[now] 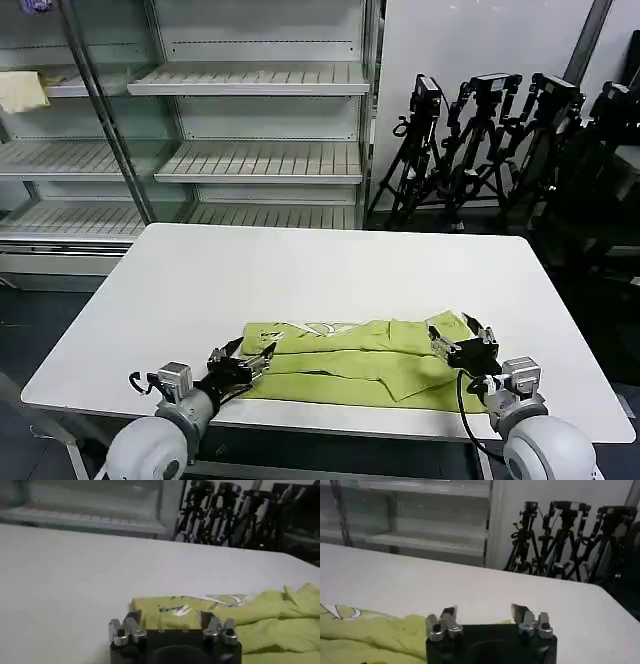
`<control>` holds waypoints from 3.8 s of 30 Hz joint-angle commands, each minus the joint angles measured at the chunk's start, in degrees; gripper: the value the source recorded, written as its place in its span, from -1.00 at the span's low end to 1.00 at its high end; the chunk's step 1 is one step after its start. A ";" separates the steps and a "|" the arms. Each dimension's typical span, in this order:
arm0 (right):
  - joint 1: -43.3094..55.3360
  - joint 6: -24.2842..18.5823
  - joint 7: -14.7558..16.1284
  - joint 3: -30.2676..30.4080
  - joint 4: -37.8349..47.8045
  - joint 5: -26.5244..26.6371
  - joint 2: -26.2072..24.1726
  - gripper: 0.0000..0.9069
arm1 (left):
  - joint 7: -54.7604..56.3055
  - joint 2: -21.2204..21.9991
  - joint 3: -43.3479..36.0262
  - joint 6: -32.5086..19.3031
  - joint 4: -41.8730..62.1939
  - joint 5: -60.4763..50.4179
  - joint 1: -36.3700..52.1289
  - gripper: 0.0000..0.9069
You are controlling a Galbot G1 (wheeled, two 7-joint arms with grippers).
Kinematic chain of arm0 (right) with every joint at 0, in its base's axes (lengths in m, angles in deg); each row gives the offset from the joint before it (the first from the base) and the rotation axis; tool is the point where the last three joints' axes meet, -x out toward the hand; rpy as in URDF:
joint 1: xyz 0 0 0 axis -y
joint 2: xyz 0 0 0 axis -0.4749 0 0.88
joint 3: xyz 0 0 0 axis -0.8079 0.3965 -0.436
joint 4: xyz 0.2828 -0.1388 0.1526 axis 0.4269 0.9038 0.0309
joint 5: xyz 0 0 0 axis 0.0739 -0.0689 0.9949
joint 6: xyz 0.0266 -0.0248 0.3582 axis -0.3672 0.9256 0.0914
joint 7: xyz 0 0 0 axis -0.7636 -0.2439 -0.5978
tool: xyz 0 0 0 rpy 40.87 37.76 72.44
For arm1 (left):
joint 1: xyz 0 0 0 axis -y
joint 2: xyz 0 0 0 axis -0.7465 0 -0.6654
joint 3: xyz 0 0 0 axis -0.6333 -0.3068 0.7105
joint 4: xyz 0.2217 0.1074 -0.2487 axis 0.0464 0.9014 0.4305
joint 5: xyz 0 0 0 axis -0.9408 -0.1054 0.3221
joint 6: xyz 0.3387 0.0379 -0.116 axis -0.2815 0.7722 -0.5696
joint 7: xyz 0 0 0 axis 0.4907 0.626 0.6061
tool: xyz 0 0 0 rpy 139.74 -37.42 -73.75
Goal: Fold and organize the clothes.
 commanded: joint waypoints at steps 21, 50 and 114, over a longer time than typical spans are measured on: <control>-2.39 -0.17 0.60 -0.85 -3.43 -2.59 0.79 1.00 | 13.06 2.09 -6.16 -0.08 1.21 0.28 -0.04 -0.98; -5.56 -2.08 1.78 -1.81 -2.84 -5.54 2.45 1.00 | -7.03 -4.12 6.08 -0.84 -11.46 -20.68 -2.51 -0.98; -7.23 -2.54 2.23 -6.43 -4.92 -5.43 1.51 1.00 | 18.23 3.76 -10.78 0.22 3.36 -8.58 3.96 -0.73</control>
